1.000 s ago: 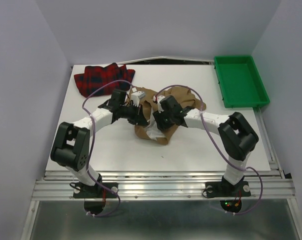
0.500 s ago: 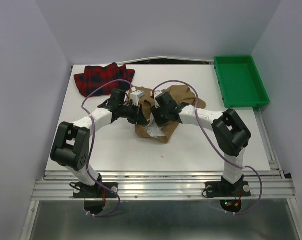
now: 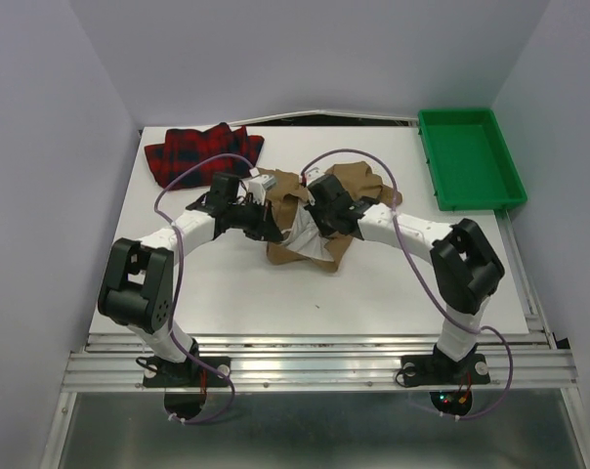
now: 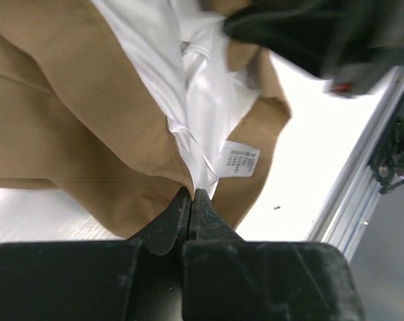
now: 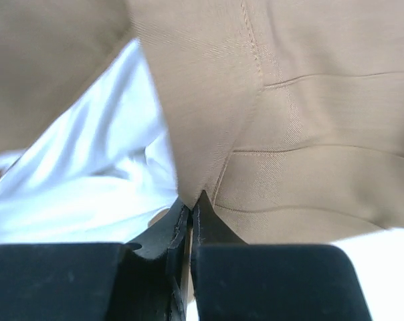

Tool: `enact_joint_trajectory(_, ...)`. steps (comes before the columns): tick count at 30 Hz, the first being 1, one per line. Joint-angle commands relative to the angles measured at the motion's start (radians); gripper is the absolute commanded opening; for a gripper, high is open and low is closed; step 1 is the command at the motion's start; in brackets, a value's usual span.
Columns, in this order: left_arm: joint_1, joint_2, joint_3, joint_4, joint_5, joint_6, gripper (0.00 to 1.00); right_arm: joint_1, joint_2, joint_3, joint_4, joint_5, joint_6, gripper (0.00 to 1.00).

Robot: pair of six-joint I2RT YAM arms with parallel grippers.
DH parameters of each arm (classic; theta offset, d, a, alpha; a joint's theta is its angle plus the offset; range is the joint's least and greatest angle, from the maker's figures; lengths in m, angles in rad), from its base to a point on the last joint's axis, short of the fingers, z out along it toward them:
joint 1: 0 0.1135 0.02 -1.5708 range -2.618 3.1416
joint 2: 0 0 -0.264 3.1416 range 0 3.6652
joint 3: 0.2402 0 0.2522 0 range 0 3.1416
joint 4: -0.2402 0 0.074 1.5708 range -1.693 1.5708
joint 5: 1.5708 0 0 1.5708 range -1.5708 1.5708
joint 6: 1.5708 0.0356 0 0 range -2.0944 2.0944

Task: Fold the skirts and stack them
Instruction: Flatten the skirt out

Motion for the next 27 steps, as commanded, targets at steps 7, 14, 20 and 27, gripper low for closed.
enact_joint_trajectory(7,0.022,-0.078,0.045,-0.057,-0.056,0.077,0.00,-0.034,-0.219,0.027,-0.124,-0.139,-0.079,0.11)
enact_joint_trajectory(14,0.022,-0.082,0.050,-0.070,-0.070,0.100,0.00,-0.078,-0.213,0.015,-0.187,-0.244,-0.088,0.01)
enact_joint_trajectory(20,0.022,-0.076,0.044,-0.070,-0.070,0.108,0.00,-0.109,-0.196,-0.005,-0.201,-0.276,-0.096,0.01)
enact_joint_trajectory(27,0.024,-0.076,0.034,-0.066,-0.068,0.117,0.00,-0.130,-0.202,-0.014,-0.224,-0.325,-0.088,0.46)
